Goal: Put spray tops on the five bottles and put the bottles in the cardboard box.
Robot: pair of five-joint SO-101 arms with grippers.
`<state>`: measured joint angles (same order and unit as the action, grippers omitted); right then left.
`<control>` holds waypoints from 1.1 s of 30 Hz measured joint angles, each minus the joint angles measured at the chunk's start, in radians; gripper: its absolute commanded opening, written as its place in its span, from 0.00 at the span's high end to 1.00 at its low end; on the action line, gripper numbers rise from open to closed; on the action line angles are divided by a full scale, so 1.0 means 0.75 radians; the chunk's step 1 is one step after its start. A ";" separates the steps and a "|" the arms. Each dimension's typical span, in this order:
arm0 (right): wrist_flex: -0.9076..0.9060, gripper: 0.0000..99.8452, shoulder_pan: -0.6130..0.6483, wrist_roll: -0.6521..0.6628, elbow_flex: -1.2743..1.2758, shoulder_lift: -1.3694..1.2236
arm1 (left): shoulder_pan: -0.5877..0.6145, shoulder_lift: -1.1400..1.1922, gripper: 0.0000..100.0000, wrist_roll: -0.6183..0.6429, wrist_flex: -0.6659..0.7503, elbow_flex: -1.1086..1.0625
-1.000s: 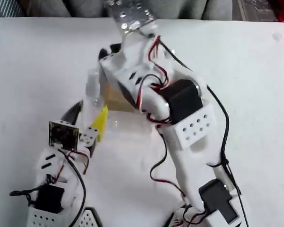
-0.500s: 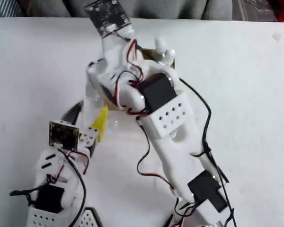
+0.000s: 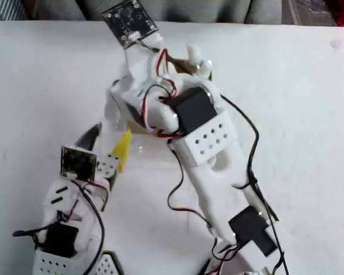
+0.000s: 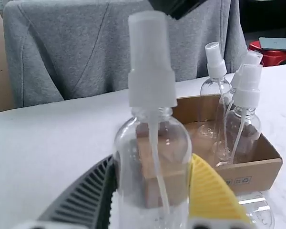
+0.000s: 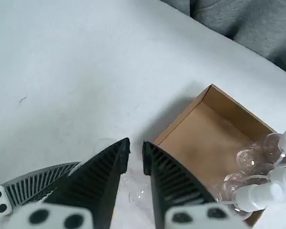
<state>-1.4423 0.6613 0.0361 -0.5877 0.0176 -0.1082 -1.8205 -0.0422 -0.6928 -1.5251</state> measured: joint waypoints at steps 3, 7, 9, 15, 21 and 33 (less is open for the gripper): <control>-0.023 0.98 -0.063 0.004 -0.033 0.000 | 0.000 0.000 0.98 0.000 0.000 0.002; -0.135 0.98 -0.123 0.004 -0.041 0.045 | 0.000 0.000 0.98 0.000 0.000 0.002; -0.213 0.98 -0.127 0.004 -0.041 0.070 | 0.000 0.000 0.98 0.000 0.000 0.002; -0.333 0.98 -0.147 0.006 0.016 0.153 | 0.004 0.000 0.98 0.000 0.000 0.002; -0.272 0.98 -0.162 0.006 0.495 0.350 | 0.115 0.000 0.98 0.133 0.074 0.002; 0.495 0.98 0.139 0.006 1.520 0.732 | 0.190 0.000 0.98 0.301 0.125 0.002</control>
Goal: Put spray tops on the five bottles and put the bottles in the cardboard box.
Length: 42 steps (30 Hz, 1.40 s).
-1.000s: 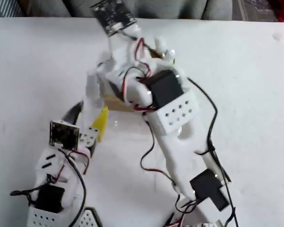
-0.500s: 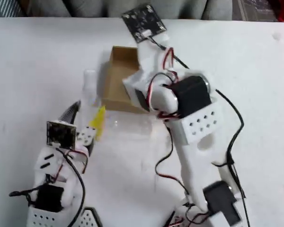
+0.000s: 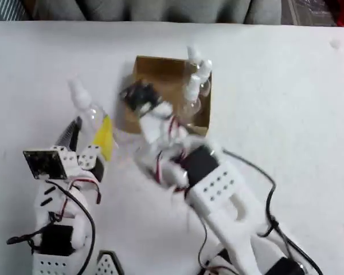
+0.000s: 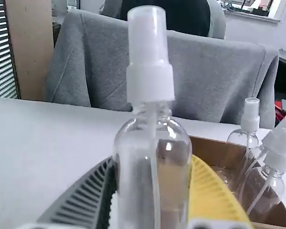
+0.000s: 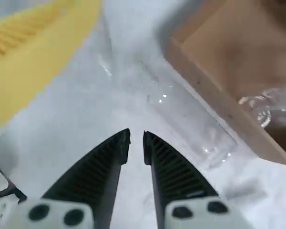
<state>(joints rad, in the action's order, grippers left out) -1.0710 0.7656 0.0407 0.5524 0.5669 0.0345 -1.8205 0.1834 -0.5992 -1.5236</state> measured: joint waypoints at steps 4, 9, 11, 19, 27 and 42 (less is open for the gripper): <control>0.303 0.98 0.057 0.000 0.250 0.072 | 0.000 0.000 0.98 0.053 0.020 0.000; 0.624 0.98 0.147 -0.002 0.505 0.164 | 0.000 0.000 0.98 0.078 0.033 0.000; 0.749 0.98 0.190 -0.002 0.597 0.190 | 0.000 0.000 0.98 0.080 0.033 0.000; 1.125 0.98 0.266 -0.002 0.833 0.282 | -0.002 0.000 0.98 0.080 0.033 0.000; 1.367 0.98 0.266 -0.061 0.921 0.293 | -0.065 0.000 0.98 0.080 0.018 0.000; 1.430 0.98 0.192 -0.113 0.923 0.297 | -0.078 0.000 0.98 0.080 -0.078 0.016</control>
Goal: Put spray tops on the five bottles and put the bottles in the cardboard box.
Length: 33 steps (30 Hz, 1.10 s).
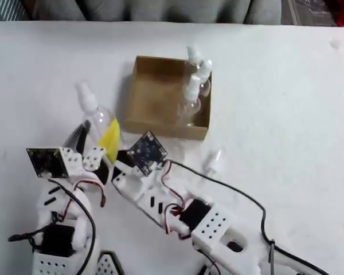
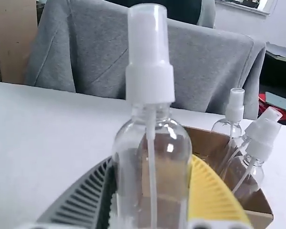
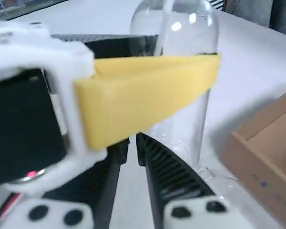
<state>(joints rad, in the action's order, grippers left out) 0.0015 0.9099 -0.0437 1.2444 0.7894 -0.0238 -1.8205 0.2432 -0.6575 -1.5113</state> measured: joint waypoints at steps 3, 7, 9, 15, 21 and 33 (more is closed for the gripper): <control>0.000 0.98 -0.010 0.000 0.000 0.000 | 0.000 0.000 0.98 0.000 0.000 0.000; 0.000 0.98 -0.010 0.000 0.000 -0.004 | 0.000 0.000 0.98 0.000 0.000 0.000; 0.025 0.98 -0.014 0.000 0.000 -0.041 | 0.000 0.000 0.98 0.000 0.000 0.000; 0.196 0.98 -0.020 0.000 -0.002 -0.245 | 0.002 0.002 0.98 -0.002 -0.020 -0.002; 0.207 0.98 -0.025 0.000 -0.002 -0.266 | 0.002 0.002 0.98 -0.002 -0.020 0.000; -0.460 0.98 -0.092 0.243 -0.002 0.245 | -0.002 0.000 0.98 0.000 0.205 -0.088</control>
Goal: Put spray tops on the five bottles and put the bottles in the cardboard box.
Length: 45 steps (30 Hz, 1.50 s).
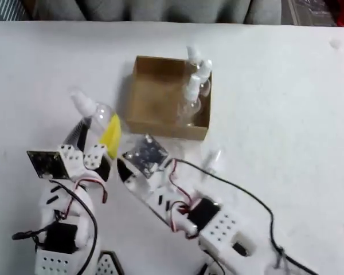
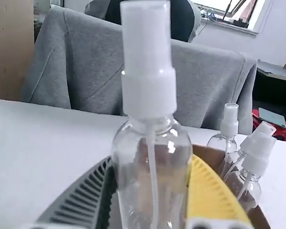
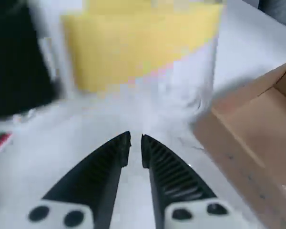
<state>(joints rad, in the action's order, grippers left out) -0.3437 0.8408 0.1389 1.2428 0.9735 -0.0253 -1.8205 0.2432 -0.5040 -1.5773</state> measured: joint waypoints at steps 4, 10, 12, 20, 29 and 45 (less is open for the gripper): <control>-0.250 0.98 -0.192 0.057 0.012 0.223 | 0.000 0.000 0.98 0.000 0.020 0.000; -0.450 0.98 -0.608 0.139 0.182 0.466 | 0.000 0.000 0.98 -0.020 0.020 0.002; -0.499 0.98 -0.734 0.227 0.264 0.528 | 0.000 0.000 0.98 -0.047 0.020 0.006; -0.495 0.98 -1.317 0.456 0.581 0.812 | -0.063 0.029 0.98 -0.070 0.020 0.106; -0.618 0.98 -1.399 0.466 0.587 0.943 | -0.098 0.608 0.98 -0.074 0.239 0.473; -0.657 0.98 -1.403 0.471 0.587 0.951 | -0.213 1.600 0.98 -0.074 1.176 0.585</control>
<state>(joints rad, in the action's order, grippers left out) -0.8362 -0.2117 0.4918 1.6832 1.6870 -0.1849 -0.6206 0.1880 0.3782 -1.1385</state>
